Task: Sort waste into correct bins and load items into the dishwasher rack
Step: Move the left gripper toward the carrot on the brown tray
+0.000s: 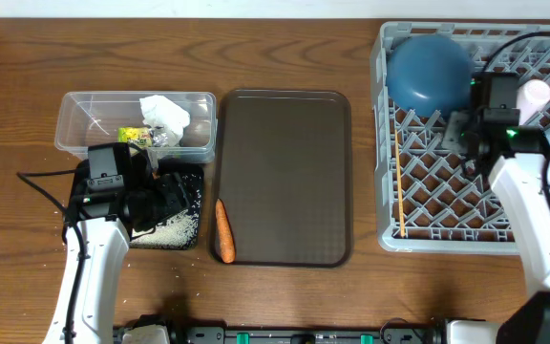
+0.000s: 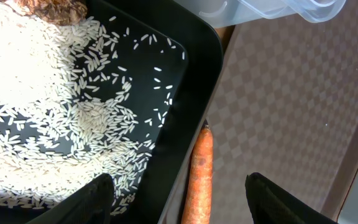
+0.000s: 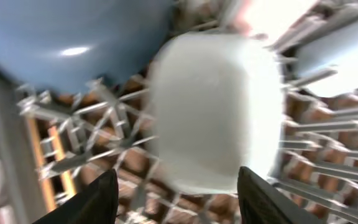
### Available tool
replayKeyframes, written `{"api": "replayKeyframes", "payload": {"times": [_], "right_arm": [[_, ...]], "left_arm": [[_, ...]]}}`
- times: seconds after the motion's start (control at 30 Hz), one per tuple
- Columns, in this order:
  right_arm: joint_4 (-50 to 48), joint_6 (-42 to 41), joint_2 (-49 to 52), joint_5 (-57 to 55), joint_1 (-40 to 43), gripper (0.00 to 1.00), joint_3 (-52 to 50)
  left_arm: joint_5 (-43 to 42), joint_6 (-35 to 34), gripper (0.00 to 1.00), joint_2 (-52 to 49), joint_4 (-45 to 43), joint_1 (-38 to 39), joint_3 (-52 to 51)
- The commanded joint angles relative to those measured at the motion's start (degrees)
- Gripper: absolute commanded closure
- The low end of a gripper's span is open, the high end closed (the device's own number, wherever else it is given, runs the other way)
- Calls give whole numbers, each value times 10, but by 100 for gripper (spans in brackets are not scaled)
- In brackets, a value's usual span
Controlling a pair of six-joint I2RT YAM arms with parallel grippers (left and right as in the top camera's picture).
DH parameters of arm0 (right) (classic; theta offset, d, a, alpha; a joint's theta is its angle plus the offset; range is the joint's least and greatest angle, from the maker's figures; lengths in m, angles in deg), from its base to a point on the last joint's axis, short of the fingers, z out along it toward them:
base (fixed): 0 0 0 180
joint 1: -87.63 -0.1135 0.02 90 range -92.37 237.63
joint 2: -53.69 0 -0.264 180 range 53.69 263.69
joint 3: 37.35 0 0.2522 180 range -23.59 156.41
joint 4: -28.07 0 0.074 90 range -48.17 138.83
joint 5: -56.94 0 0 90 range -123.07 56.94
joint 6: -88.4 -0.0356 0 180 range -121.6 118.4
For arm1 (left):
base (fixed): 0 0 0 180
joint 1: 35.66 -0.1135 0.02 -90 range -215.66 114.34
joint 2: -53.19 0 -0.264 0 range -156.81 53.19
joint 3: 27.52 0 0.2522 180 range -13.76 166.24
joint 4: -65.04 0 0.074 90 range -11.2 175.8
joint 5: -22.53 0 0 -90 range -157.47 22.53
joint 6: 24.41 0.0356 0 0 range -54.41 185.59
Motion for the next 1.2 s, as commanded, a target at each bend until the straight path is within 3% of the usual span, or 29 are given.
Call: {"api": "replayKeyframes", "payload": {"times": [0.0, 0.4, 0.7, 0.97, 1.17], "right_arm": [[8, -22, -4, -44, 10, 42, 0], [31, -22, -5, -4, 9, 38, 0], [23, 87, -23, 236, -11, 33, 0], [33, 88, -24, 233, -56, 32, -1], [40, 77, -24, 233, -55, 32, -1]], "left_arm": [[18, 10, 31, -1, 0, 2, 2], [18, 10, 31, -1, 0, 2, 2], [17, 34, 31, -1, -1, 5, 2], [21, 74, 31, -1, -14, 87, 2], [82, 54, 31, -1, -8, 151, 2]]}}
